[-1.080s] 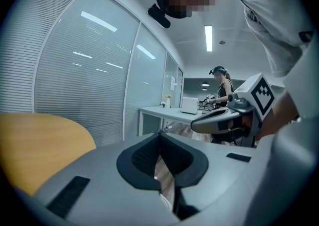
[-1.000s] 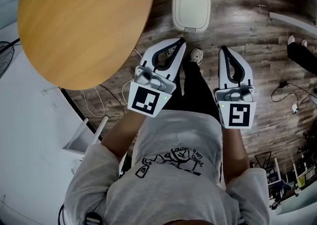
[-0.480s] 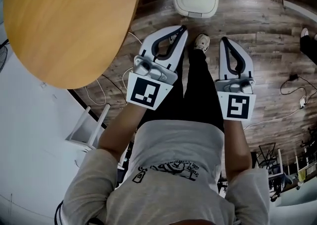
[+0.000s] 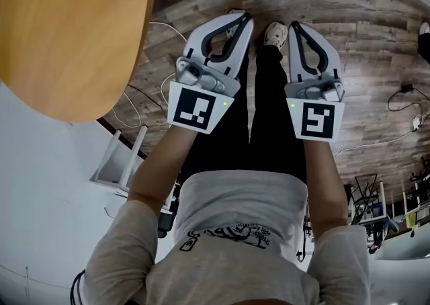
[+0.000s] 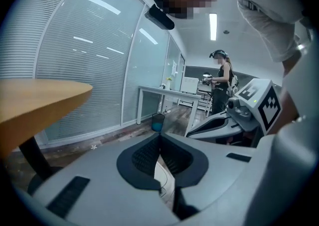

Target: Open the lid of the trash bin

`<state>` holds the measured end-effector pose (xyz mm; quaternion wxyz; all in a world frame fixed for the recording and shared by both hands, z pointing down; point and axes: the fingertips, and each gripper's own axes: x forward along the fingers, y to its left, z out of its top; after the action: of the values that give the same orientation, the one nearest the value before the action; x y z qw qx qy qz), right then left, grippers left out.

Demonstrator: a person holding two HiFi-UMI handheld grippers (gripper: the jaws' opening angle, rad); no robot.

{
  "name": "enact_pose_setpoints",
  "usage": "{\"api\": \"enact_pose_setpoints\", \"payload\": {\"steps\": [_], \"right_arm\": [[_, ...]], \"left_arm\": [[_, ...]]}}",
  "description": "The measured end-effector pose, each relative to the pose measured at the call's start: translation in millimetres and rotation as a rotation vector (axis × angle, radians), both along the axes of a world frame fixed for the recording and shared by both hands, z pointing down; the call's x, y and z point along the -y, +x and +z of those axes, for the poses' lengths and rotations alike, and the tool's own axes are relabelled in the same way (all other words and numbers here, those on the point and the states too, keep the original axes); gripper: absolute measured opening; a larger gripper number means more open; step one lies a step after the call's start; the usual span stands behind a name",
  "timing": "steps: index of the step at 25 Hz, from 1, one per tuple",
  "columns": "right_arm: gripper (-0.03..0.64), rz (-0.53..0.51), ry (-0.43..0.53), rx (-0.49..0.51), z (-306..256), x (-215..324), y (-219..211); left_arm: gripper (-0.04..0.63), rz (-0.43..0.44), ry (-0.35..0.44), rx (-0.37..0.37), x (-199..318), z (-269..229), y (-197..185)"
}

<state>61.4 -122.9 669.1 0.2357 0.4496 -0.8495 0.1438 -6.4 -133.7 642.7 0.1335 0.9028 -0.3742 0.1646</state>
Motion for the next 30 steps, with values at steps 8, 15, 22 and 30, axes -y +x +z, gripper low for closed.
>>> {"api": "enact_pose_setpoints", "payload": {"steps": [8, 15, 22, 30], "right_arm": [[0.006, -0.055, -0.004, -0.105, 59.0, -1.7, -4.8], [0.006, -0.078, 0.010, -0.173, 108.8, 3.5, -9.4], [0.006, -0.109, -0.041, -0.223, 157.9, -3.0, -16.2], [0.006, -0.145, -0.069, -0.274, 202.6, 4.5, -27.1]], "left_arm": [[0.018, -0.026, -0.033, 0.019, -1.0, 58.3, -0.1], [0.018, -0.034, -0.060, 0.036, -1.0, 111.0, 1.9], [0.018, -0.025, -0.111, 0.064, -5.0, 158.0, -2.7], [0.018, 0.009, -0.096, 0.109, 2.1, 192.6, -1.9]]}}
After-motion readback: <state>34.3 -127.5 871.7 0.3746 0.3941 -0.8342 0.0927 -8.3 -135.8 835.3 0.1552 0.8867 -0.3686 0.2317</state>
